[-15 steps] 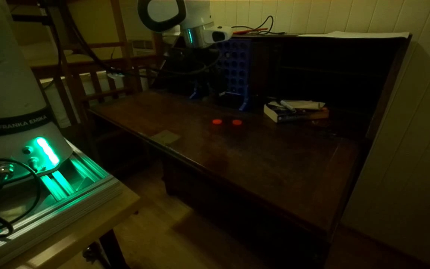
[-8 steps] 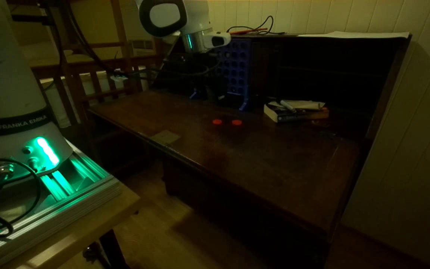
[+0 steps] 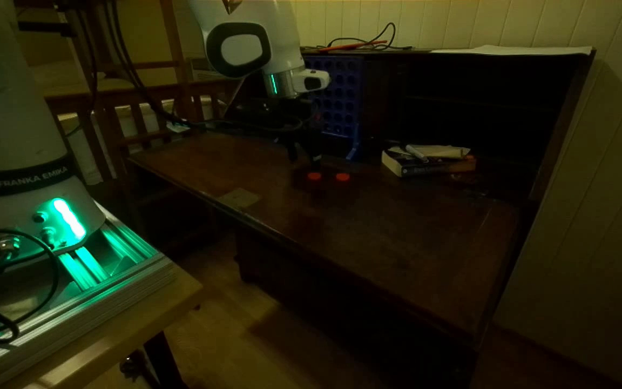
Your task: Put one orange disc in the blue board
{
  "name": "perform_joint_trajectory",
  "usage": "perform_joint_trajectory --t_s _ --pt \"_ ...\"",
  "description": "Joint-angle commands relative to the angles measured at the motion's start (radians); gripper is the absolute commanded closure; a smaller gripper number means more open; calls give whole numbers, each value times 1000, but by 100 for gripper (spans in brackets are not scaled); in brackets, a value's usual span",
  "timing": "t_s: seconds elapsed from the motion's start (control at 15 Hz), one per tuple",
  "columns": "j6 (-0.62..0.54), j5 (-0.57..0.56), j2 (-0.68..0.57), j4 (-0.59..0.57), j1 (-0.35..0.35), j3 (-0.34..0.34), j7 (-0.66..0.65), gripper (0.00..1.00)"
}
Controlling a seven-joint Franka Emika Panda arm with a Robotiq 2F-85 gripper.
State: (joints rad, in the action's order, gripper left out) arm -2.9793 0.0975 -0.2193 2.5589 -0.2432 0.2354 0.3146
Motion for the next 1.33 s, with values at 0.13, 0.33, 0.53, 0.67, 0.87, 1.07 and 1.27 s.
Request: perform_joint_trajectory --t_s 0.13,0.33,0.53,0.67,0.87,1.07,1.27 --pt "-61 24 -53 -22 -33 -21 21 0" --pt "-74 42 -62 -27 -78 -58 49 0" --pt "-81 50 -72 -39 -124 -96 68 0" --pt "-87 52 -80 -49 -158 -125 81 20" --pt "-93 49 -94 -62 -205 -168 96 36" --pt "-85 39 -94 -67 -237 -195 105 27" --pt "-68 34 -91 -69 -271 -223 128 52"
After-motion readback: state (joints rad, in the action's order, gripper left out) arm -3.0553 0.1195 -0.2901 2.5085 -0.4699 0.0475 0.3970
